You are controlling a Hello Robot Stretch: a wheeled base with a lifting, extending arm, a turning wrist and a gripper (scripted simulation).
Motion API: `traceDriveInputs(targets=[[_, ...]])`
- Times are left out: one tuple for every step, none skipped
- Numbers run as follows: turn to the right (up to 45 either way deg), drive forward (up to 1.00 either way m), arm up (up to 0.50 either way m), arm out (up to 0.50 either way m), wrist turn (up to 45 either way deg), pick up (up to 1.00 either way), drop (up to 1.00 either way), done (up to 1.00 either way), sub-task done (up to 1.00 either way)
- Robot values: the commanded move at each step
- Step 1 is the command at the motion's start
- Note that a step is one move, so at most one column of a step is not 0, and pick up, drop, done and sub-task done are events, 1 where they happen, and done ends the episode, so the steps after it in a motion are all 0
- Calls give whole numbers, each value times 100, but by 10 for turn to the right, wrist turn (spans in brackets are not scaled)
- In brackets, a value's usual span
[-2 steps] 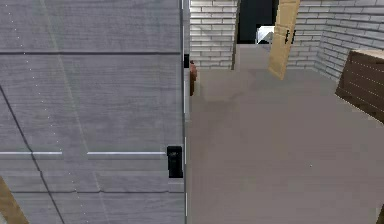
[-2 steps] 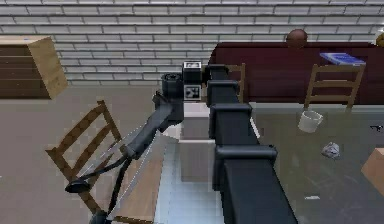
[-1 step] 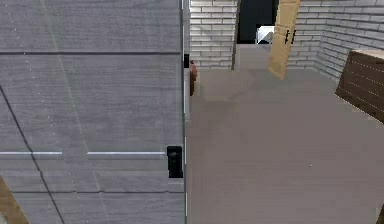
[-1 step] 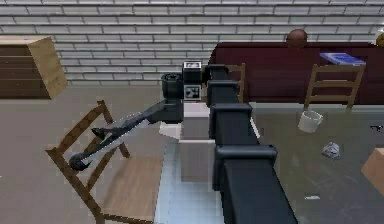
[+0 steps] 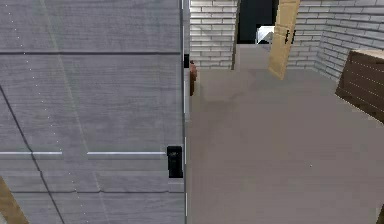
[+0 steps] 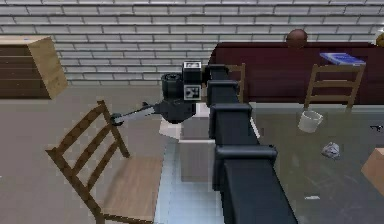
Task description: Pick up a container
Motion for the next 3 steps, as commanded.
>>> traceDriveInputs(targets=[[0, 0, 0, 0, 390, 0, 0, 0, 0], [0, 0, -12, 0, 0, 0, 0, 0, 0], [0, 0, 0, 0, 0, 100, 0, 0, 0]])
